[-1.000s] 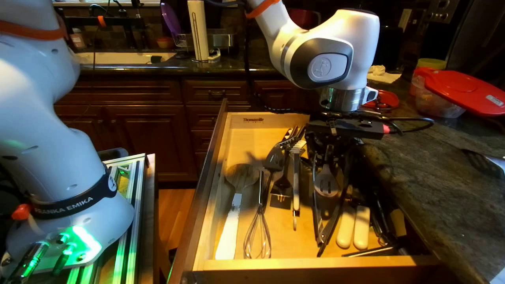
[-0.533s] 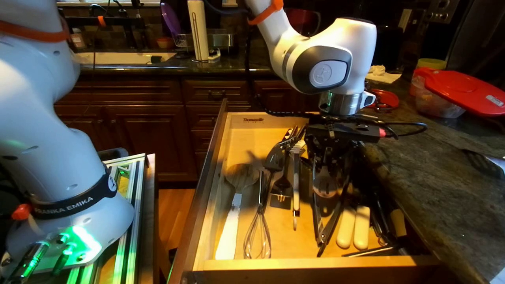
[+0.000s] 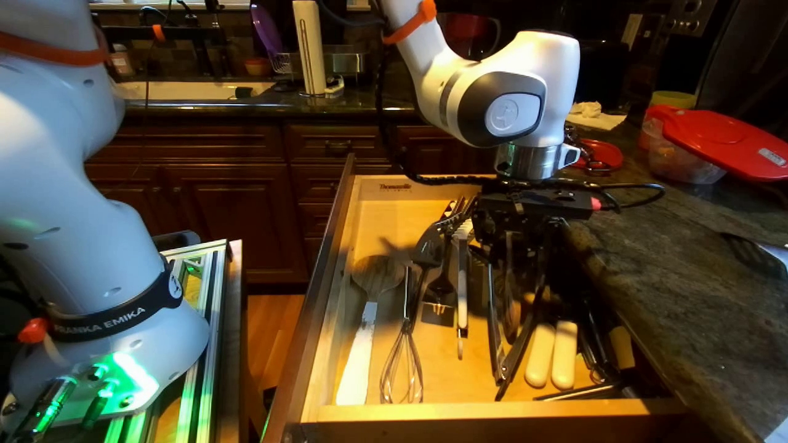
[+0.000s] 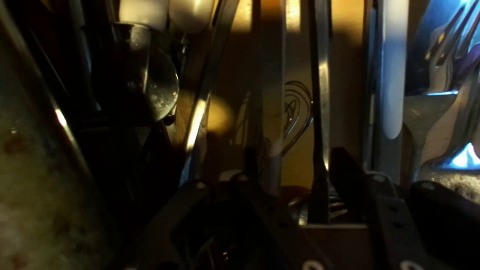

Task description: Put the slotted spoon in the open drawer.

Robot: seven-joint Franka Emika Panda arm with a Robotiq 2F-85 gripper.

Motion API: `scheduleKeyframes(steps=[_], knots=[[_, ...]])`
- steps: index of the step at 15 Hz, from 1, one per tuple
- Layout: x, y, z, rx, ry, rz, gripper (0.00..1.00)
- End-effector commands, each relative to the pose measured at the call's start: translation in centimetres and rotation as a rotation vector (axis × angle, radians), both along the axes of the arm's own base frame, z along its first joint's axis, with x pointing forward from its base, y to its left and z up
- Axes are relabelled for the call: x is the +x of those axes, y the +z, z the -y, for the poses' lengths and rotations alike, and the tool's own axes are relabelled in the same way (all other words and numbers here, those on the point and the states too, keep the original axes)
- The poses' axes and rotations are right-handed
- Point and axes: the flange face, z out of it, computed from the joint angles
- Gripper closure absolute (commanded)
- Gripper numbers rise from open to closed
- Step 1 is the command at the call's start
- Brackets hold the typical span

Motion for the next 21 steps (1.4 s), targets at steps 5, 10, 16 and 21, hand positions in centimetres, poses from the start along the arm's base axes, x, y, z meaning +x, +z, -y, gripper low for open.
scheduleKeyframes(steps=[5,10,16,21], knots=[[-3.9,5.0,0.1,0.005,0.082,-0.176,0.00],[-7.5,9.3,-0.4,0.043,0.080,-0.320,0.00],[-9.6,17.1,1.2,0.181,-0.222,-0.277,0.00],[-9.7,19.5,2.4,0.224,-0.324,-0.247,0.00]])
